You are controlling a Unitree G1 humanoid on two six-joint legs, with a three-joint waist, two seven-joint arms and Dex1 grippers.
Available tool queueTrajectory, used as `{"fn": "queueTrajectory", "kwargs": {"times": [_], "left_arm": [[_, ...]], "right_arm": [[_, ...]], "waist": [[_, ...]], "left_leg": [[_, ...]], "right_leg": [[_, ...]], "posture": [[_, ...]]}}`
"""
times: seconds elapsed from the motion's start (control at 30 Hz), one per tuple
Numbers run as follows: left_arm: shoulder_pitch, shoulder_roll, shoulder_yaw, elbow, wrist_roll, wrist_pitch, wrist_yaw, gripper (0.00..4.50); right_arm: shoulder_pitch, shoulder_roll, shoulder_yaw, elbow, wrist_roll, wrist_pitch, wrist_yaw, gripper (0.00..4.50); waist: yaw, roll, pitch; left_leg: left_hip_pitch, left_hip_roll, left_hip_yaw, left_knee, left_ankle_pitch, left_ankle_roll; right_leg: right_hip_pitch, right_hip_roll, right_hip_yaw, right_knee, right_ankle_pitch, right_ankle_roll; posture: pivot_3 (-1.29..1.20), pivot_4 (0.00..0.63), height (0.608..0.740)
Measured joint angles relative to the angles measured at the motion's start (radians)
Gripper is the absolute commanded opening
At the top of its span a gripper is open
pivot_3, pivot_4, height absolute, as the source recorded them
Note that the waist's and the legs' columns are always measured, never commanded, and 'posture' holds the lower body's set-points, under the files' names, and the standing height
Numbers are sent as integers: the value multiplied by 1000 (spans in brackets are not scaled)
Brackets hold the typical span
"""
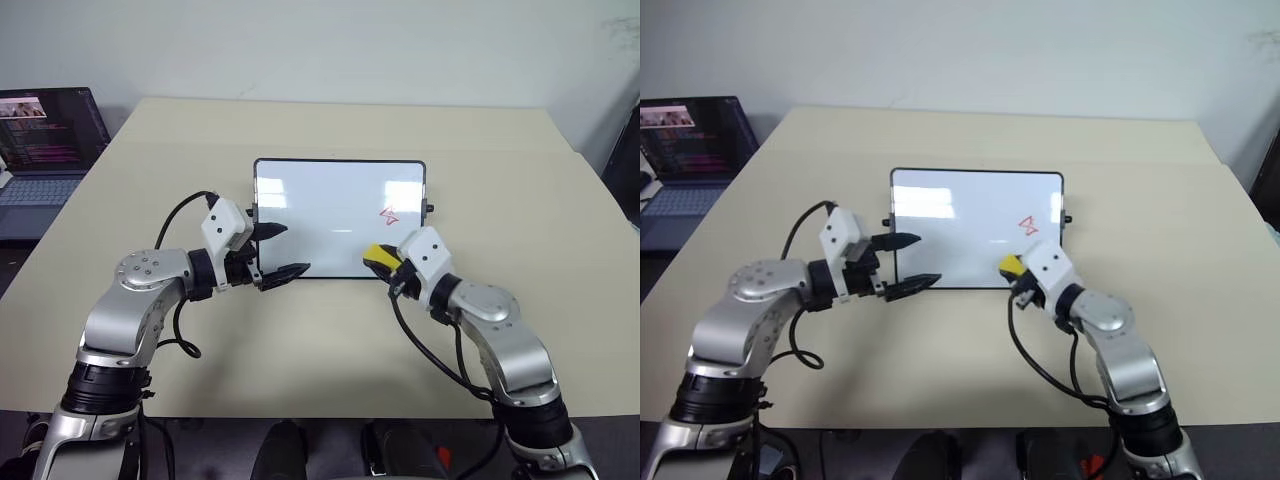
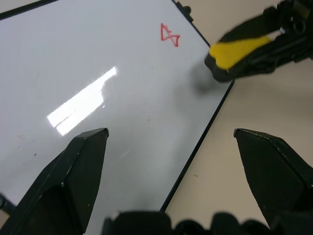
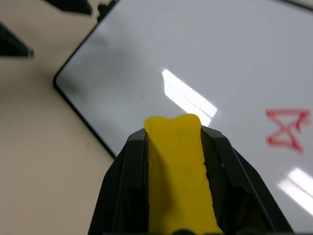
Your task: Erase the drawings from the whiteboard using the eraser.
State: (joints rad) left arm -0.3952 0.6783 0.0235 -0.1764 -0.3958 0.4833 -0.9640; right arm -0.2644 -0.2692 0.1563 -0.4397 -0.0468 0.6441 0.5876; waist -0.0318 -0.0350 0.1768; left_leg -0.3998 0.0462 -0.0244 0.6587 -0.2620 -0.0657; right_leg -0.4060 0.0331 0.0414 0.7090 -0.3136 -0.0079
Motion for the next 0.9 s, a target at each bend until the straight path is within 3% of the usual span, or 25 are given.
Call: {"fn": "queueTrajectory", "kwargs": {"times": [0.27,0.57,0.7,0.9], "left_arm": [[-51,-18,-38,65,1,-31,-37,4500],[-54,-20,-57,73,4,-36,-51,4500],[-45,-14,-56,71,4,-36,-51,4500],[-20,-8,-55,63,4,-36,-48,4500]], "right_arm": [[-13,-6,-35,8,-11,-106,-108,1123],[-253,50,-14,363,-110,-338,-305,1123],[-281,47,-8,461,-130,-367,-323,1123],[-263,30,48,434,-126,-317,-239,1123]], "waist": [[-6,0,0],[-7,1,0],[-3,1,0],[-4,1,0]], "left_leg": [[1,-1,1,0,0,0],[0,0,1,1,0,0],[0,1,1,0,0,0],[2,1,1,1,0,0]], "right_leg": [[0,2,0,1,-1,2],[0,1,1,1,1,-2],[0,1,1,1,1,-2],[0,1,1,4,1,-2]], "posture": [[0,150,740],[0,150,740],[0,150,740],[0,150,740]]}}
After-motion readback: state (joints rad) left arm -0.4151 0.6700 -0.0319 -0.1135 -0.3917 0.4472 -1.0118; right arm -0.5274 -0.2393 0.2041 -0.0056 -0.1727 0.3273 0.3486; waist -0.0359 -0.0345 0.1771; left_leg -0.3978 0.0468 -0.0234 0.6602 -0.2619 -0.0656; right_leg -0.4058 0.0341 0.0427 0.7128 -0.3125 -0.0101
